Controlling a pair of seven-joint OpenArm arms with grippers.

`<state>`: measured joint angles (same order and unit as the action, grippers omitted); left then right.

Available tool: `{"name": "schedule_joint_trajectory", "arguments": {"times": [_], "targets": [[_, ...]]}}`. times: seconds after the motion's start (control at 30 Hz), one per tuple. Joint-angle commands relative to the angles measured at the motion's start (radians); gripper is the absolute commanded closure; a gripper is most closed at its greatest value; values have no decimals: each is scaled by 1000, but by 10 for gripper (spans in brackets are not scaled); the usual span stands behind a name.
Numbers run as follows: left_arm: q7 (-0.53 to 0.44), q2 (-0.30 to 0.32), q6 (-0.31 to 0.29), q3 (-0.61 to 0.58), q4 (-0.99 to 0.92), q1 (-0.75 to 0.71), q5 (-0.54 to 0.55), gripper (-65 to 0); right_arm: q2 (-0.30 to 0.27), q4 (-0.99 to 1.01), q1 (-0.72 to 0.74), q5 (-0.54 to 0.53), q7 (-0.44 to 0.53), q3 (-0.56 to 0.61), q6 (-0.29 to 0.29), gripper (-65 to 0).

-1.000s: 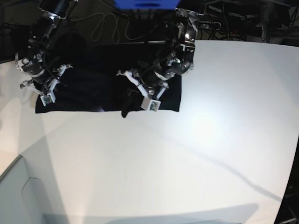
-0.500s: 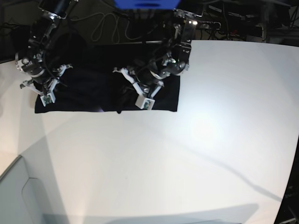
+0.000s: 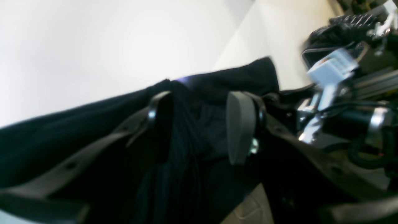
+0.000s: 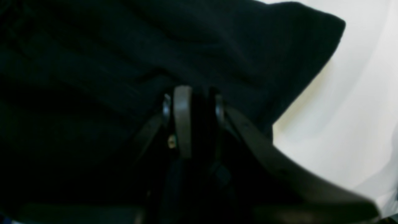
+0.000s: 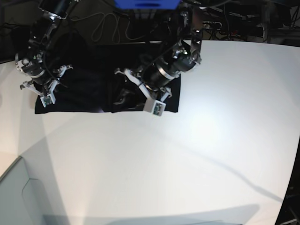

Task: Fold the T-shirt properly
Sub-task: 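Move the left gripper to the strip's middle and grasp its end, then fold the strip end with the left gripper toward the right gripper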

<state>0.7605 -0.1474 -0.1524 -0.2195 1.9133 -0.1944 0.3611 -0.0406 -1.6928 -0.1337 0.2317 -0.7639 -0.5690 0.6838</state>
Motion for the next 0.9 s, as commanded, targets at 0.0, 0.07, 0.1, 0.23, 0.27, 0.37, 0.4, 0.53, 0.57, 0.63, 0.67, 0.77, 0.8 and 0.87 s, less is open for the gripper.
{"name": "schedule_joint_trajectory", "arguments": {"times": [0.0, 0.07, 0.1, 0.23, 0.27, 0.37, 0.4, 0.53, 0.57, 0.63, 0.67, 0.77, 0.8, 0.87], "targets": [[-16, -10, -8, -4, 35, -15, 17, -275, -6, -14, 21, -7, 16, -3, 14, -71], [-16, 36, -8, -8, 44, -52, 17, -274, -6, -16, 27, -7, 16, -3, 14, -71], [-16, 55, -8, -8, 41, -66, 17, -274, -9, -16, 30, -7, 16, -3, 14, -71], [-26, 102, -9, -5, 12, -99, 17, -274, -9, -22, 55, -7, 14, -7, 14, -71], [-26, 107, -9, -7, 8, -99, 17, -274, -9, -22, 59, -7, 13, -7, 14, -72], [-19, 105, -13, -8, -7, -87, 17, -274, -9, -23, 73, -7, 10, -7, 14, -73], [-17, 104, -14, -10, -21, -73, 17, -274, -9, -23, 75, -7, 7, -7, 14, -74], [-16, 110, -11, -85, -116, -12, 17, -274, -11, -23, 93, -5, 5, -9, 14, -74], [-16, 124, -11, -105, -140, 5, 17, -274, -11, -23, 96, -5, 5, -9, 14, -74], [-16, 133, -11, -142, -174, 32, 17, -274, -18, -34, 96, -5, 5, -9, 14, -75], [-16, 134, -11, -160, -189, 43, 17, -274, -28, -48, 95, -5, 5, -10, 14, -75], [-16, 136, -14, -217, -232, 82, 17, -274, -37, -82, 95, -7, 5, -10, 14, -77], [-16, 136, -16, -237, -248, 95, 17, -274, -37, -92, 95, -7, 5, -10, 14, -86], [-16, 134, -17, -277, -291, 126, 17, -274, -37, -112, 96, -7, 5, -10, 14, -130]]}}
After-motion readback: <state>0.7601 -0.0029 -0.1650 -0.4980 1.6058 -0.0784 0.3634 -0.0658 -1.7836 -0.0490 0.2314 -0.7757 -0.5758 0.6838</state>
